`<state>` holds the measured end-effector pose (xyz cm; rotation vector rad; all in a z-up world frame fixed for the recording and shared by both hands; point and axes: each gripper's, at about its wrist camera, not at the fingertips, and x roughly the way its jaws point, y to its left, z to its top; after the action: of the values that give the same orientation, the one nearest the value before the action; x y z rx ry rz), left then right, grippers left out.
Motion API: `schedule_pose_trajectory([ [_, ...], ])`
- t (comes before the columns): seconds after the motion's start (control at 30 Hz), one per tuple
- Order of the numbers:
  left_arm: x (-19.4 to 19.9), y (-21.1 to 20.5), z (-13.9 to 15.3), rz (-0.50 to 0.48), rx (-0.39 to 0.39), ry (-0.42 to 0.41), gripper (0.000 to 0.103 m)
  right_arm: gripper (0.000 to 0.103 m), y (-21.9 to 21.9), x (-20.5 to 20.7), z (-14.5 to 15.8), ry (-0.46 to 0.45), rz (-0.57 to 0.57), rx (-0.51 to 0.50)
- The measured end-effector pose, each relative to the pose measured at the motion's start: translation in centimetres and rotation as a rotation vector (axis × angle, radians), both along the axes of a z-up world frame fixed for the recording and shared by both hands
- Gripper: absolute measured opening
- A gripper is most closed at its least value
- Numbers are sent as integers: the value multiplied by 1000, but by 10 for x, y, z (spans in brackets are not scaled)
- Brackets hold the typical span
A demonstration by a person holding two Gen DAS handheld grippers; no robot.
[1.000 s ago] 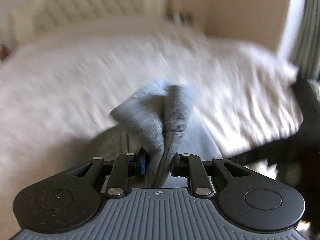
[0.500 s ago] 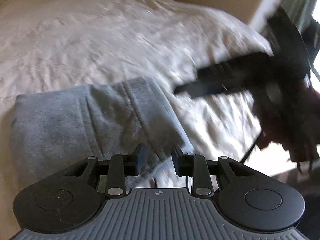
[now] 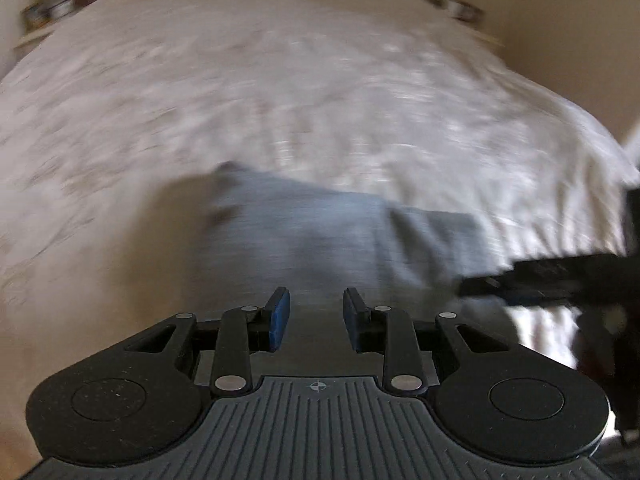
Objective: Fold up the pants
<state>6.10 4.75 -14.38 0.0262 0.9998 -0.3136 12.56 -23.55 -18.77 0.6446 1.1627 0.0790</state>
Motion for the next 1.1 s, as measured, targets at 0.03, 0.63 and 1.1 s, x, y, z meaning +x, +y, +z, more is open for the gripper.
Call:
schedule_pose_trajectory([
  [0.03,3,9,-1,29,0,8,28,74,4,0,-2,5,7,6],
  [0.63,64,48,-2,62,-43,39,28,15,39,8,10,56,114,-230],
  [1.1,156,15,-54,-112,64,136,30,29,47,9,-3,89,60,-266],
])
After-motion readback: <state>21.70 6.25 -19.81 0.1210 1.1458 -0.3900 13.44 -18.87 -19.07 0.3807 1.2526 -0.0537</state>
